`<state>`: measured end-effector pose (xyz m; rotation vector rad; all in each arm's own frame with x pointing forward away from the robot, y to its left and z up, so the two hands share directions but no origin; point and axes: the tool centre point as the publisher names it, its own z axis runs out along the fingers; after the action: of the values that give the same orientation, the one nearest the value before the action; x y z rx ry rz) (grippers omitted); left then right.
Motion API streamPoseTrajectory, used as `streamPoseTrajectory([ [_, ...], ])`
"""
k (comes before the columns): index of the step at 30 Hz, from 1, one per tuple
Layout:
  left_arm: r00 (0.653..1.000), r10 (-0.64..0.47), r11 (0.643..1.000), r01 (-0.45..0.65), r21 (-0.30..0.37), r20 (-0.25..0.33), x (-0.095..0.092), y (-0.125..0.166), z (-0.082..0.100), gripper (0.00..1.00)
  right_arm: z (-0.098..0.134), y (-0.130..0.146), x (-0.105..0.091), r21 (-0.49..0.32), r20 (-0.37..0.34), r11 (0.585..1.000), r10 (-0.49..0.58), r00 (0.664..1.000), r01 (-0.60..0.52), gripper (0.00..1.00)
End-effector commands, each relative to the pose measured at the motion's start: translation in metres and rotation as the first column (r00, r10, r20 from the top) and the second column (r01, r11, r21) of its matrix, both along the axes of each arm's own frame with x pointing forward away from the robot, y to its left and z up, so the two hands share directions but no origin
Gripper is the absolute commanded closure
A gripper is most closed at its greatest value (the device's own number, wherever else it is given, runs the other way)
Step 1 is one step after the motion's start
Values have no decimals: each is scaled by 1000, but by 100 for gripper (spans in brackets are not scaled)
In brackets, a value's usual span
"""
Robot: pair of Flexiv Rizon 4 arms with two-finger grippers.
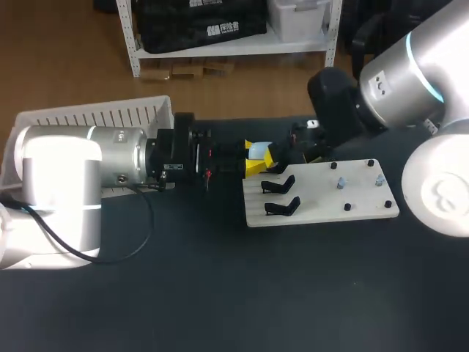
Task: Pick up each earbud case from the left stands, insert the matching earbuds, close the lid, and place the case in the box.
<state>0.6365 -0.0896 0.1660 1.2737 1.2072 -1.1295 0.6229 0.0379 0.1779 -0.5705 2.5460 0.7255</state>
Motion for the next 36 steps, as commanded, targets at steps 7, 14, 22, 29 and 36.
streamPoseTrajectory([
  [7,1000,-1,1000,1,-3,1,1,0,-1,100,-3,2,7,-6,-6,1000,-4,1000,4,0],
  [14,1000,-1,1000,1,-3,1,1,0,-1,100,6,-2,11,3,19,1000,-21,1000,21,0],
  [22,1000,-1,1000,1,-3,1,1,0,-1,100,23,-14,22,17,71,998,-57,996,56,0],
  [29,1000,-2,1000,2,-4,1,1,0,-1,100,38,-48,33,-95,184,989,-94,978,112,0],
  [36,1000,-7,999,7,-34,0,0,2,1,100,18,-102,54,-281,189,938,-154,970,203,0],
])
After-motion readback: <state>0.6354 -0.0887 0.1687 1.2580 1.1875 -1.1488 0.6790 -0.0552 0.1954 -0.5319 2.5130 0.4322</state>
